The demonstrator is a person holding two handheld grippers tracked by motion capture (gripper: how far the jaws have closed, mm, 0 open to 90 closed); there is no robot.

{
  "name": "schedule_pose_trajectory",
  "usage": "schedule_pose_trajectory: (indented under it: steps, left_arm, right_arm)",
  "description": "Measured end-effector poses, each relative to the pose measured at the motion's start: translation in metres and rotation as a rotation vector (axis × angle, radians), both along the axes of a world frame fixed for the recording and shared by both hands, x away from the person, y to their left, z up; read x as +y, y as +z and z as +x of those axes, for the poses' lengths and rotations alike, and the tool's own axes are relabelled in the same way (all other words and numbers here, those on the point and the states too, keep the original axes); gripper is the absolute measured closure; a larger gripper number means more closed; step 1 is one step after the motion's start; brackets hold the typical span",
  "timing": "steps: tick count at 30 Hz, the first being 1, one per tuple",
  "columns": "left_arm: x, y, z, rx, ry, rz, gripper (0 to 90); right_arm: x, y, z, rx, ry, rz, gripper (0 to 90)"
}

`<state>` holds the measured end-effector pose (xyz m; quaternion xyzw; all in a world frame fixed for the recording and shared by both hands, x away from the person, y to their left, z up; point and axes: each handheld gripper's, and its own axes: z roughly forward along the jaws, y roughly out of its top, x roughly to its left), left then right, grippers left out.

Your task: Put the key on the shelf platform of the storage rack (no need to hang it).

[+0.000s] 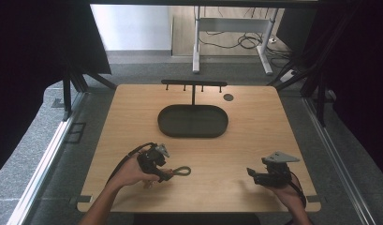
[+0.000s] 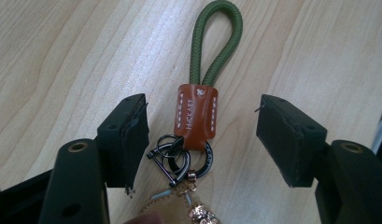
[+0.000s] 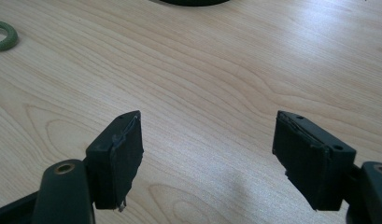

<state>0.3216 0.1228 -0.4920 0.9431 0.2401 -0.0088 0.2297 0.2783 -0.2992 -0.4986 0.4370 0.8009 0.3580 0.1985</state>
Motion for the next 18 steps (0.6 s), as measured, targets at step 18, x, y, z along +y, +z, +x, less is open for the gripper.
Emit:
schedule_pose_trajectory:
  steps: [18]
  left_arm:
    - [-0.0096, -0.0106, 0.0027, 0.000, -0.020, 0.050, 46.6]
  right_arm:
    - [0.0017, 0.0013, -0.0015, -0.022, 0.008, -0.006, 25.1]
